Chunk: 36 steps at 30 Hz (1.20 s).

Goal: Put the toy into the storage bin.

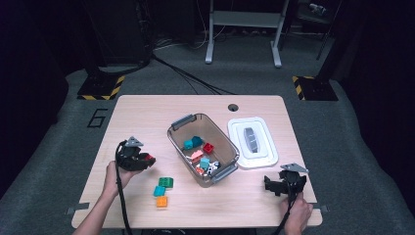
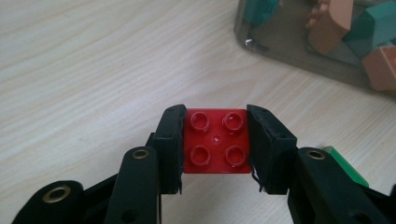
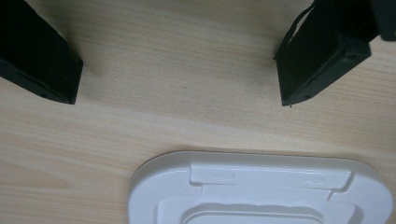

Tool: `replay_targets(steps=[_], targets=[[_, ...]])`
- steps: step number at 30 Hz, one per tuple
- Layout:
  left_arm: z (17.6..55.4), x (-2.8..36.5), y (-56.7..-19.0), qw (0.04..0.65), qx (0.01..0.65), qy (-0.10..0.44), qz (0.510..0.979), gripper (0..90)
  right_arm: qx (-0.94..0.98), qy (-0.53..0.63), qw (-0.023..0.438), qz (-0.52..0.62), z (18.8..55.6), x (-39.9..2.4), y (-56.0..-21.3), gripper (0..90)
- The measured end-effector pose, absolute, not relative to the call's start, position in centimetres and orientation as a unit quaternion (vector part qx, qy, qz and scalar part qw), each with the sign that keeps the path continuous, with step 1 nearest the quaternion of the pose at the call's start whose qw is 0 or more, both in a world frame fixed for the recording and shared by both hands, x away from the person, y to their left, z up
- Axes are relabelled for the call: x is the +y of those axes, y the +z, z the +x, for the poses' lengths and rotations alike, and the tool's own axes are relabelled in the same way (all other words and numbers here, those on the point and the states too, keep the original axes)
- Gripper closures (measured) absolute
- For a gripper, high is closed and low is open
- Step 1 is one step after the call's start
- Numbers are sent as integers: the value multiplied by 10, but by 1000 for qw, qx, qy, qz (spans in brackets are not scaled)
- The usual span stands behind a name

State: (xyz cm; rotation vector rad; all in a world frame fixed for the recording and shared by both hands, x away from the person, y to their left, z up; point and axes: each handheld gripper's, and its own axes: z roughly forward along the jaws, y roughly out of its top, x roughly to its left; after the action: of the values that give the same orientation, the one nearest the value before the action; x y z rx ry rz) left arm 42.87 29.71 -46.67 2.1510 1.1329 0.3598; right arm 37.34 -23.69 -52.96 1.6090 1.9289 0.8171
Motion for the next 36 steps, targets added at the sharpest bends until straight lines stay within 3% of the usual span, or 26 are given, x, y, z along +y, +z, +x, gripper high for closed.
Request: replay_targets(steps=[19,36], targets=[[440,301,-422,342,418,163,826,591,709,300,247,588,374,-237,-530,0],[460,277,-371,344,386,198,833,591,713,302,246,583,375,-238,-530,0]])
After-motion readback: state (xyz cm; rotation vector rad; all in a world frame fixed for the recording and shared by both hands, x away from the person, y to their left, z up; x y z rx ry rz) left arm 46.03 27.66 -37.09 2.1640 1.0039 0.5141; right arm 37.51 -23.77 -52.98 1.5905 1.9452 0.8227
